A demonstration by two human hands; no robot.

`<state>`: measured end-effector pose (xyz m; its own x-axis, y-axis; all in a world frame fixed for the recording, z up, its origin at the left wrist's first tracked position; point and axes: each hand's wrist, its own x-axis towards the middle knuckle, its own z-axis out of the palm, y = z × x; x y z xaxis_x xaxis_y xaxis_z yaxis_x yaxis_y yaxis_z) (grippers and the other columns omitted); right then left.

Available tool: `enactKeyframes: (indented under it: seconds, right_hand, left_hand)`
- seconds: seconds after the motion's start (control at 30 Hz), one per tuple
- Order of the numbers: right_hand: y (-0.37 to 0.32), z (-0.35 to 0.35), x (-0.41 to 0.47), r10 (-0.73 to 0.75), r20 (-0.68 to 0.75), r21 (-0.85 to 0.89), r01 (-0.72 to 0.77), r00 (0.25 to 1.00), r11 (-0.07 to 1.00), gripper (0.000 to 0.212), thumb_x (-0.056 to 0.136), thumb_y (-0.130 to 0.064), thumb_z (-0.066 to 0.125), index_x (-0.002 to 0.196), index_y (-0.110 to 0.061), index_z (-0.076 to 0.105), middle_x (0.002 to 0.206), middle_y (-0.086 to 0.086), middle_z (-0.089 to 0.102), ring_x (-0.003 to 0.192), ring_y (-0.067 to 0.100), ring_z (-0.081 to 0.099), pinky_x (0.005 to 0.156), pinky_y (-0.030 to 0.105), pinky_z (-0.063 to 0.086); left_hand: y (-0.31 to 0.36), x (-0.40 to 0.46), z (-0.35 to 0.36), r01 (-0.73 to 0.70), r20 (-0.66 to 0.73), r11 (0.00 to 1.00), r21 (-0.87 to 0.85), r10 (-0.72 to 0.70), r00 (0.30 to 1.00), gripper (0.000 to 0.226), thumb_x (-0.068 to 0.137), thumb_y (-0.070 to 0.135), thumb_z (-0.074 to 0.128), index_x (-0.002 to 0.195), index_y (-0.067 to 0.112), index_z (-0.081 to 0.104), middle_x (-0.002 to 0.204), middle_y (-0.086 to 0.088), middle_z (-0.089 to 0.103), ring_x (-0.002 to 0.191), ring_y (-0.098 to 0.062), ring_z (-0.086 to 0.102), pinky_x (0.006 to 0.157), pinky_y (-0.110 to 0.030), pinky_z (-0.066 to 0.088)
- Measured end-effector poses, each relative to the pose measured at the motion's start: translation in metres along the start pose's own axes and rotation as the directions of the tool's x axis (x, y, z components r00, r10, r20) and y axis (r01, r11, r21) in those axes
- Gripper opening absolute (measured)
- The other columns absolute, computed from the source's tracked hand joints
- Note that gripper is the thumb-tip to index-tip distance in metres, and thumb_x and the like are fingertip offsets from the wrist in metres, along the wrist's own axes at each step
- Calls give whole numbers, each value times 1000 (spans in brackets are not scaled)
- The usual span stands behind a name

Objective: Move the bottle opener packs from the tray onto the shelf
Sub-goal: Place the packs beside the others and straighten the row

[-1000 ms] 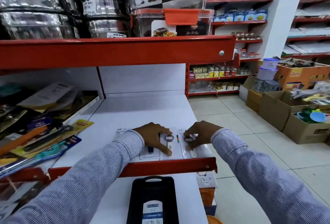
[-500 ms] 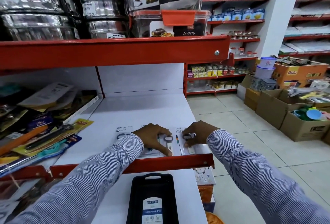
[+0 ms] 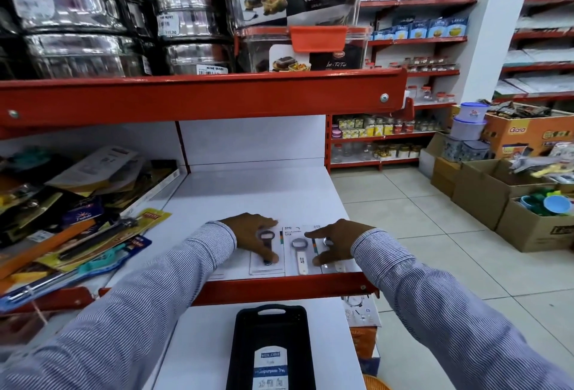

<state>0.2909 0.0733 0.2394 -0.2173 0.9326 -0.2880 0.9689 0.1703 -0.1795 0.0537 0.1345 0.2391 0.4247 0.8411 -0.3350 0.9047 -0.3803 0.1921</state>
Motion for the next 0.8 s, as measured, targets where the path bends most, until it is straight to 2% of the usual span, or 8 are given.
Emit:
enactKeyframes:
  seconds: [0.13,0.27,0.4,0.6,0.8]
  right_hand:
    - [-8,-1,-4,-7,22,-57,9,1000,998,78,77,-58,67,144,-39,35,152,2,39,136,25,42,111,42,36]
    - [-12,-4,-7,-11,25,-69,12,1000,998,77,78,-55,67,145,-36,35,151,4,41,136,25,41,111,41,36]
    - [-13,-3,-9,-8,22,-82,10,1000,997,76,79,-55,67,145,-36,35,151,4,41,136,26,41,112,42,36]
    - [-16,-4,-10,-5,26,-92,7,1000,996,79,76,-57,68,145,-37,35,153,4,38,137,27,41,113,44,37]
    - [-22,-9,-15,-12,41,-123,17,999,992,75,82,-51,67,146,-32,33,152,2,40,138,24,38,113,40,34]
  left_hand:
    - [-9,-3,4,17,-21,999,-29,-17,1000,104,60,71,76,149,33,36,162,2,31,147,-23,30,123,-42,22]
    - [-13,-7,0,3,-3,1000,-8,-3,1000,118,47,79,73,148,32,37,161,6,33,147,-20,32,121,-40,24]
    - [-15,-12,8,-26,-34,999,-46,25,999,101,60,65,81,148,34,39,159,10,35,146,-17,34,119,-36,25]
    - [-3,-19,14,-44,-52,998,-54,41,998,100,63,62,81,148,30,39,158,7,39,144,-17,38,116,-32,28]
    - [3,-21,15,-35,-72,999,1,35,997,97,68,63,77,150,30,36,159,6,36,146,-20,35,118,-36,27]
